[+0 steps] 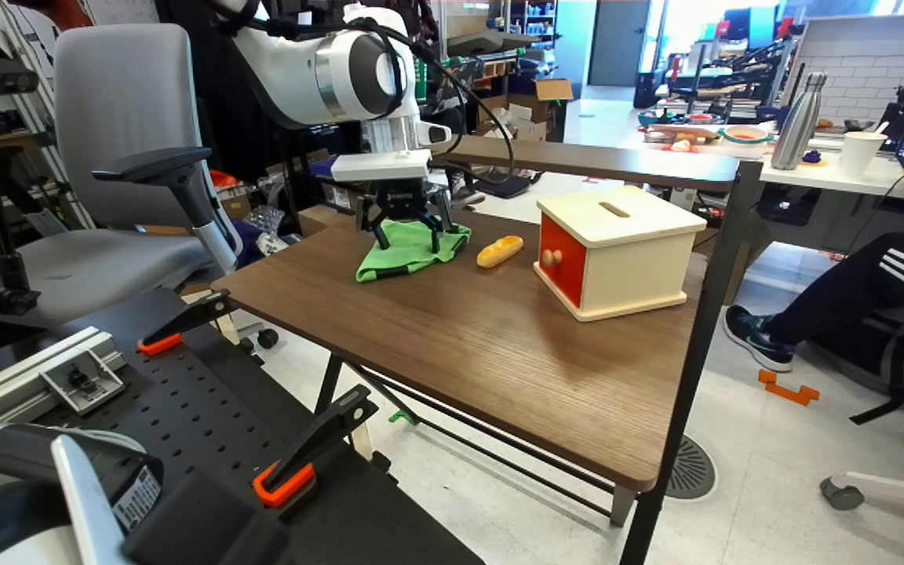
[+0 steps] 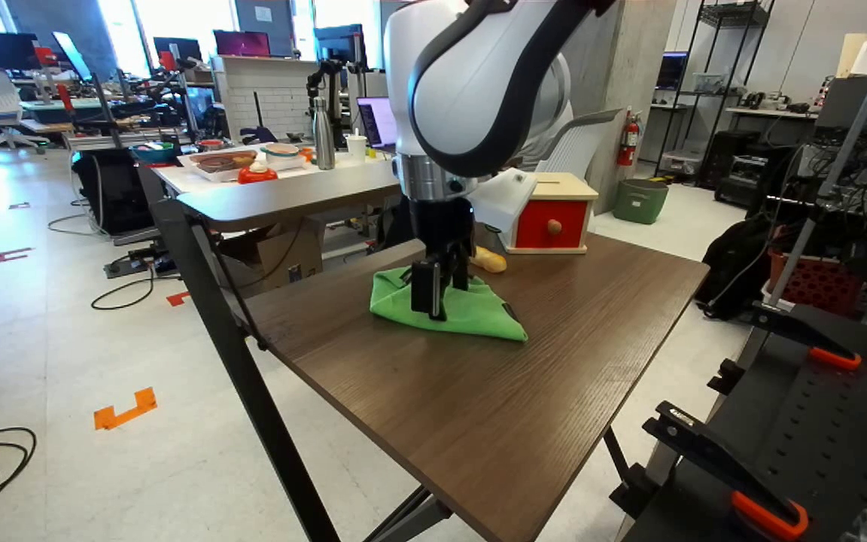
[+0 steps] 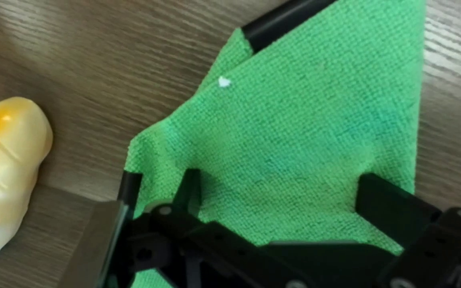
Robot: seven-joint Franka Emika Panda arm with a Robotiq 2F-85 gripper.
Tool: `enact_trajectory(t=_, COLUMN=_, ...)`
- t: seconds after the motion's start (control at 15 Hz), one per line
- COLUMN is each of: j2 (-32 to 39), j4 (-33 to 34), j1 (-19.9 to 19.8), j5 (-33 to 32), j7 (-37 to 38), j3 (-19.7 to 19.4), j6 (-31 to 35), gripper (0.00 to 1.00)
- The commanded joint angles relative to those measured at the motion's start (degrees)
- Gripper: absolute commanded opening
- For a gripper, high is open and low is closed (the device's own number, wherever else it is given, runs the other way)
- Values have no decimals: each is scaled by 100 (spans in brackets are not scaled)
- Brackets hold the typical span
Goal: Slide the green towel towards the edge of the table.
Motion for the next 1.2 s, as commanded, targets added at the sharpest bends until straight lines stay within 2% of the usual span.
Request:
enact_trajectory(t=0.0, j2=116, j4=-68, j1=33, j5=-106, j7=-213, j3=41, j6=-99, gripper=100)
enact_trajectory(t=0.73, j2=-377, j4=-1286, j1=237, j5=-513, j7=-647, j3=202, j6=-25, gripper=100)
enact_trajectory(t=1.13, j2=-668, j4=-1908, j1=528, j5=-936, j7=-620, j3=254, j6=-24, gripper=100)
